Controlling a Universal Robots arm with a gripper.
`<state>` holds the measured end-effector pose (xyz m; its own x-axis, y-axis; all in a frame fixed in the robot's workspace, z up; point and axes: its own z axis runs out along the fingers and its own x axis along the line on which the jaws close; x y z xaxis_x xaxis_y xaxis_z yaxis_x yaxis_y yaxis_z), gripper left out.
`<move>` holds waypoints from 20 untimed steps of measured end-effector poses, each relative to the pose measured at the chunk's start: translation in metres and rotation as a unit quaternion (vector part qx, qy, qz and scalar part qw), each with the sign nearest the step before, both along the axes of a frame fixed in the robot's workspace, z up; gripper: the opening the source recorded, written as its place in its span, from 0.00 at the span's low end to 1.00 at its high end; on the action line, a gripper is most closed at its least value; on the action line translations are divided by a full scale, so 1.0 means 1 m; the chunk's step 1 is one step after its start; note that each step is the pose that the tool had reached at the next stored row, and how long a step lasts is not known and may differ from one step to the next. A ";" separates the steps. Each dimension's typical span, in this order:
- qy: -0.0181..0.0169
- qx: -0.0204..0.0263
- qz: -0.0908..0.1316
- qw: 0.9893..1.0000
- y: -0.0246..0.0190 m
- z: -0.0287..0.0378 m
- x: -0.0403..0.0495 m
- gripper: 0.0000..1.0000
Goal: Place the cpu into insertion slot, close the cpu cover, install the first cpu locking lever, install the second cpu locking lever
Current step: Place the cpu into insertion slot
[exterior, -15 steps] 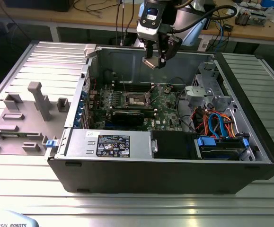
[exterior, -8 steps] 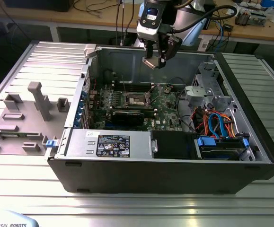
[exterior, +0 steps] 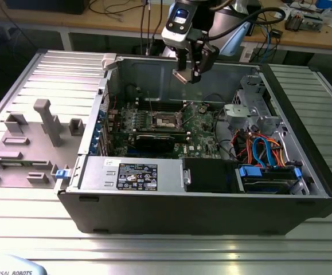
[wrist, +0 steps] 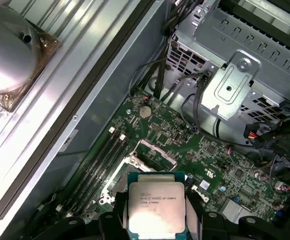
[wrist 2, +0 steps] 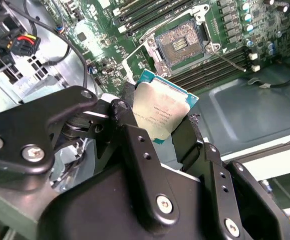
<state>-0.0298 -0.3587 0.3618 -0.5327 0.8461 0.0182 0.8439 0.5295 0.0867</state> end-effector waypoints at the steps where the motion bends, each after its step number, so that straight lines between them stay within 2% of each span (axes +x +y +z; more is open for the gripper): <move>1: 0.000 0.000 -0.006 1.000 0.0000 0.0000 0.0000 0.54; 5: 0.000 0.000 -0.041 0.999 0.0000 -0.0004 -0.0001 0.54; 8: 0.000 0.000 -0.055 0.999 0.0000 -0.0005 -0.0001 0.54; 20: 0.000 0.000 -0.055 0.998 0.0000 -0.0006 -0.0001 0.54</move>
<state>-0.0299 -0.3587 0.3612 -0.4361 0.8997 0.0182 0.8972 0.4331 0.0867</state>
